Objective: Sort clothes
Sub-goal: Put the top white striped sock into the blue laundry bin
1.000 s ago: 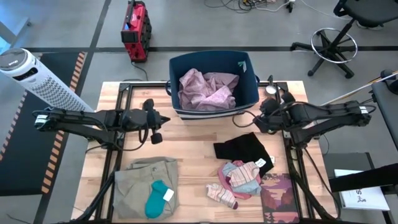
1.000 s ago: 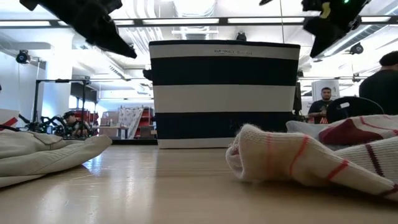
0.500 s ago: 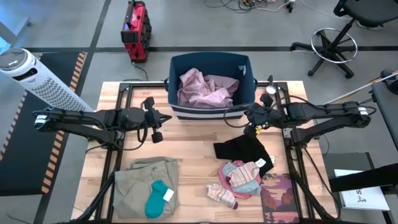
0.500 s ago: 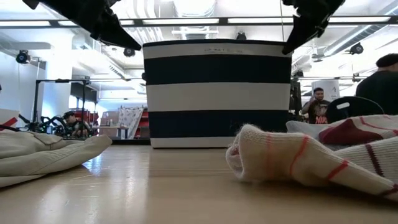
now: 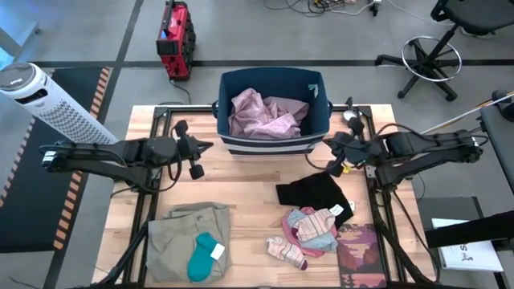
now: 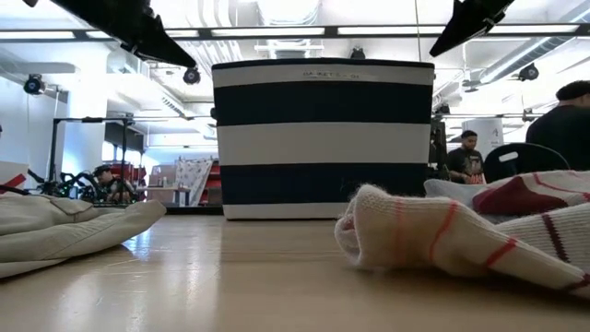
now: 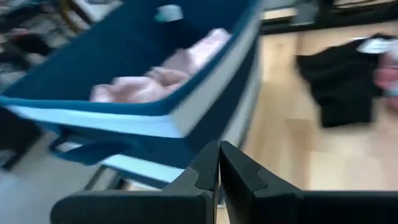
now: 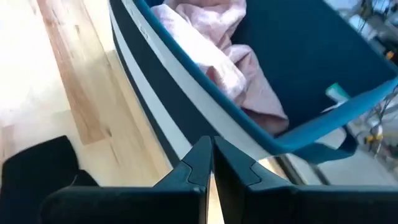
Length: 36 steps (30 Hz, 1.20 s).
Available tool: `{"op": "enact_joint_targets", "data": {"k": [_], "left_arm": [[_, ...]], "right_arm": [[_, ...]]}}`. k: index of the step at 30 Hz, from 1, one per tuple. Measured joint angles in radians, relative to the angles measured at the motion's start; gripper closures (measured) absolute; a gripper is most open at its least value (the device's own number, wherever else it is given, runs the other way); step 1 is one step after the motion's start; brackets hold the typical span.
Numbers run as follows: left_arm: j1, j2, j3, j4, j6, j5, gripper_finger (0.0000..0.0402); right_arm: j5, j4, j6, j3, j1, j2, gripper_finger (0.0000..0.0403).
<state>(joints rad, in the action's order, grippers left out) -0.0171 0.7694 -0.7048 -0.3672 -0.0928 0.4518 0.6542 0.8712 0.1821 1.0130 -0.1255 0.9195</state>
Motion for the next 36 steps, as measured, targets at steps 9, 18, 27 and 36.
{"op": "enact_joint_targets", "data": {"k": [9,18,27,36], "left_arm": [[-0.078,0.013,0.000,-0.132,0.062,-0.328,0.0401],[-0.314,0.158,0.000,-0.161,0.241,-0.304,0.0402],[-0.457,0.277,0.000,-0.183,0.506,-0.305,0.0402],[-0.462,0.334,0.000,-0.182,0.657,-0.406,0.0366]], "right_arm": [[-0.087,-0.025,-0.124,-0.005,-0.101,0.033,0.0401],[-0.251,-0.121,-0.124,-0.025,-0.222,0.125,0.0401],[-0.595,-0.574,-0.240,-0.203,-0.236,0.163,0.0401],[-0.602,-0.623,-0.235,-0.238,-0.236,0.168,0.0401]]}}
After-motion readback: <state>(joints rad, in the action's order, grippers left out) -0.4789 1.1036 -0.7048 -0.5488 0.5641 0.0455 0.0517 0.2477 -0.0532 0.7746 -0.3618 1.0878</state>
